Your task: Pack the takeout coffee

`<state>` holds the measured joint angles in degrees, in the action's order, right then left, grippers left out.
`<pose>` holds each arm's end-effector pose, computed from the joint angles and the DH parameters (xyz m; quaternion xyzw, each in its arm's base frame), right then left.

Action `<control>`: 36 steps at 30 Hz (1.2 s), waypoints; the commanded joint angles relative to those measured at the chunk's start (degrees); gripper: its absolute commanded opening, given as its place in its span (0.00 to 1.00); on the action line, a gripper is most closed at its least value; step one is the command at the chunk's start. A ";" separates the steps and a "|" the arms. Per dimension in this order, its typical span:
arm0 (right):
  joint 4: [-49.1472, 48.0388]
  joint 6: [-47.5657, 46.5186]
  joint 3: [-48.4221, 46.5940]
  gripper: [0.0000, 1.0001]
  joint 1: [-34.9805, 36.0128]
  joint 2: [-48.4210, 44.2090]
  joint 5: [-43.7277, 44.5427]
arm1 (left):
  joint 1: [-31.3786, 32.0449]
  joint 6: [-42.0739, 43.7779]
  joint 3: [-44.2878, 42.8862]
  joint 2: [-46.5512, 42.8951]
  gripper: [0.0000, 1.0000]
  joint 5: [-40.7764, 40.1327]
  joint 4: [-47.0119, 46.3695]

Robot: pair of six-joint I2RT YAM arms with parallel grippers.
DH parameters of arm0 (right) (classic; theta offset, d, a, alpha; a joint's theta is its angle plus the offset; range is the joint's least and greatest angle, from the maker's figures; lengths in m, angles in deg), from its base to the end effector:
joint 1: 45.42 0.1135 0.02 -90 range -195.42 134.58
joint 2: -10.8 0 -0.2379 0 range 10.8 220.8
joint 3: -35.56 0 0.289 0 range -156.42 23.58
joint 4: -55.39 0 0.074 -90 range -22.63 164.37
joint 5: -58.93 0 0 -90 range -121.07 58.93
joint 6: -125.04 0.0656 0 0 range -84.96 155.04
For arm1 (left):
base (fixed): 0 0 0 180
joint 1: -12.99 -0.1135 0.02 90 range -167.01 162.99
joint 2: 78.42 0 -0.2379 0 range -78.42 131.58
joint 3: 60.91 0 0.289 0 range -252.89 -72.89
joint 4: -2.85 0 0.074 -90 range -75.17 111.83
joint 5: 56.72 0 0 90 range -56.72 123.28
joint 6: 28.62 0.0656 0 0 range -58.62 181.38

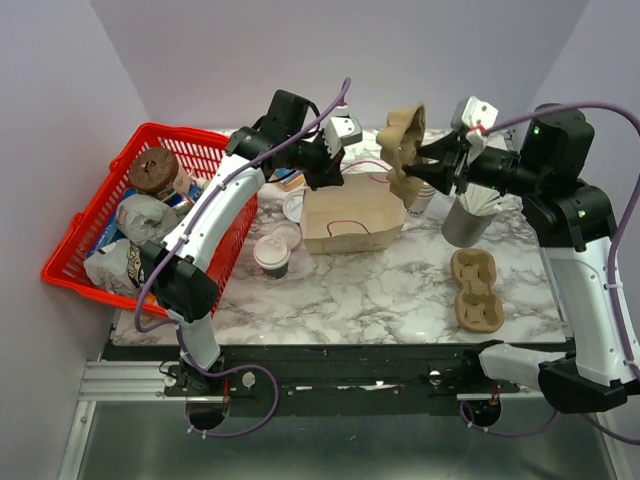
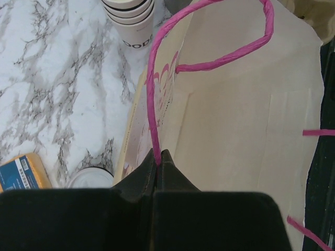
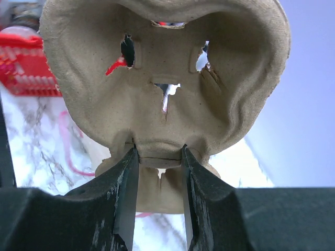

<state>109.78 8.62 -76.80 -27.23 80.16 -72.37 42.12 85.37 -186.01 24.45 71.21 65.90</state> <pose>0.2414 0.1249 0.5089 -0.4815 0.5851 0.2296 0.6108 0.3609 -0.2473 0.3726 0.5055 0.7087 -0.3129 0.3799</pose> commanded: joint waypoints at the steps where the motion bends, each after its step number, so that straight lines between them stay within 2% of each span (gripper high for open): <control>1: -1.98 -16.36 4.83 0.00 2.89 -2.30 -12.84 | 0.67 0.09 -1.66 0.49 0.00 1.71 2.28; 3: -1.98 -22.68 7.20 0.01 6.05 -3.18 -12.23 | 1.02 0.18 -1.67 0.40 0.00 1.71 2.89; 8: -2.07 -27.64 7.66 0.00 11.41 -1.25 -10.21 | 2.07 0.09 -0.70 -1.00 0.00 2.06 3.16; 13: -1.90 -29.57 8.26 0.01 12.13 0.60 -10.38 | 2.95 -0.17 1.06 -3.02 0.00 2.23 3.16; 18: -1.81 -34.92 14.59 0.00 13.00 -1.95 -10.91 | 3.39 -1.31 2.11 -3.90 0.00 2.67 3.07; 25: -1.55 -35.28 18.90 0.00 14.06 -1.86 -6.79 | 3.66 -1.75 2.82 -5.04 0.00 2.76 2.72; 28: 3.54 -40.38 18.38 0.00 14.06 -0.64 -4.50 | 3.66 -1.75 3.26 -5.57 0.00 3.02 3.07; 32: 10.13 -41.44 15.66 0.00 14.15 1.91 -1.60 | 3.75 -0.79 4.05 -6.10 0.00 3.29 3.95; 36: 12.17 -41.70 14.68 0.00 15.38 3.32 2.00 | 3.92 -1.05 6.15 -6.89 0.00 3.55 3.25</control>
<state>116.98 -30.67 -60.19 -13.20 82.31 -74.93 45.48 84.26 -181.72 20.23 72.54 68.65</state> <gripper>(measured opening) 0.417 0.017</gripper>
